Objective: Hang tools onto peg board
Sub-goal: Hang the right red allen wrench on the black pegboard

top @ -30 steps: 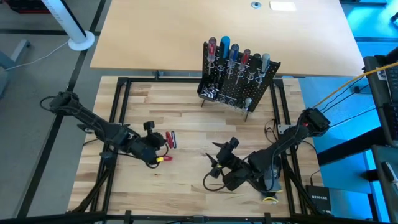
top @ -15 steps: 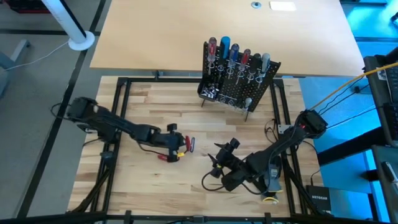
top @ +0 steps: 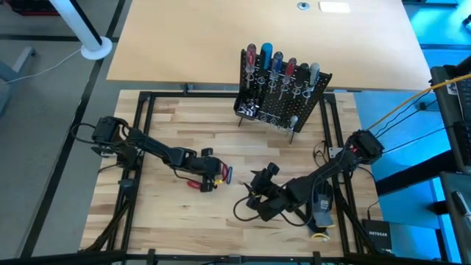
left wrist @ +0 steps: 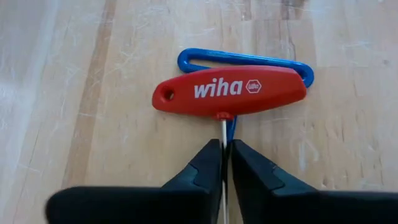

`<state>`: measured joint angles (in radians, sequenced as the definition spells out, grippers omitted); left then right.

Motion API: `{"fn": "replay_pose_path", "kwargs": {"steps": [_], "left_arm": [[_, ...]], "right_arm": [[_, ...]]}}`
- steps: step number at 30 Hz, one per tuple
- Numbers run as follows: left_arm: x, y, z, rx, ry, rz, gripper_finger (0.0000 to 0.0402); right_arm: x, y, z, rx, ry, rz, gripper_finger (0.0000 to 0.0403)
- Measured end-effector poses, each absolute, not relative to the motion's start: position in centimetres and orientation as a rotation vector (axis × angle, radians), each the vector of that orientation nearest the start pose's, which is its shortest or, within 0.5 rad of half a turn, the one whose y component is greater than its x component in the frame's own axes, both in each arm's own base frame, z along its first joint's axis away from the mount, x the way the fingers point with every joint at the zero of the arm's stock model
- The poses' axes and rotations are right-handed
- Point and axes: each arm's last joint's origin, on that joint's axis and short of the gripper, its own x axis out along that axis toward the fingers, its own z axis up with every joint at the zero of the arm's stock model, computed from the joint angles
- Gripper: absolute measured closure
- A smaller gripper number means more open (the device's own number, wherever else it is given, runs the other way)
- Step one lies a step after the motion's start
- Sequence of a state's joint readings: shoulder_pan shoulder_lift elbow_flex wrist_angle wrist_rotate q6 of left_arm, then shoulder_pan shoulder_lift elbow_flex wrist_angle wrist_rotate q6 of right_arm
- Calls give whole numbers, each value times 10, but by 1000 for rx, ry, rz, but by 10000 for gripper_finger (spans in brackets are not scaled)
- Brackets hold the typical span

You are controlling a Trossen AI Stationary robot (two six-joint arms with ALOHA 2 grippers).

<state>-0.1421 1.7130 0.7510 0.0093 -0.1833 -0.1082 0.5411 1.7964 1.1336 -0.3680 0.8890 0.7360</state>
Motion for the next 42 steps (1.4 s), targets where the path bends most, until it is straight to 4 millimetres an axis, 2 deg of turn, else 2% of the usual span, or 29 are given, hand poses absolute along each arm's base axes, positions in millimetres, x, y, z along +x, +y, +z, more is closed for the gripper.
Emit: {"fn": "replay_pose_path", "kwargs": {"steps": [11, 17, 22, 31, 38, 42], "left_arm": [[302, -33, 120, 50, 921, 98, 307], [304, -33, 121, 66, 889, 88, 296], [304, -33, 121, 69, 891, 87, 318], [304, -33, 123, 67, 883, 88, 395], [305, -32, 123, 70, 883, 88, 399], [303, -34, 132, 66, 855, 81, 400]], "right_arm": [[315, 163, 180, -13, 604, -575, 148], [315, 163, 180, -16, 605, -573, 148], [315, 163, 180, -17, 606, -572, 148], [315, 163, 180, -20, 607, -570, 148], [315, 163, 180, -25, 609, -569, 148], [314, 165, 180, -29, 609, -562, 148]]}}
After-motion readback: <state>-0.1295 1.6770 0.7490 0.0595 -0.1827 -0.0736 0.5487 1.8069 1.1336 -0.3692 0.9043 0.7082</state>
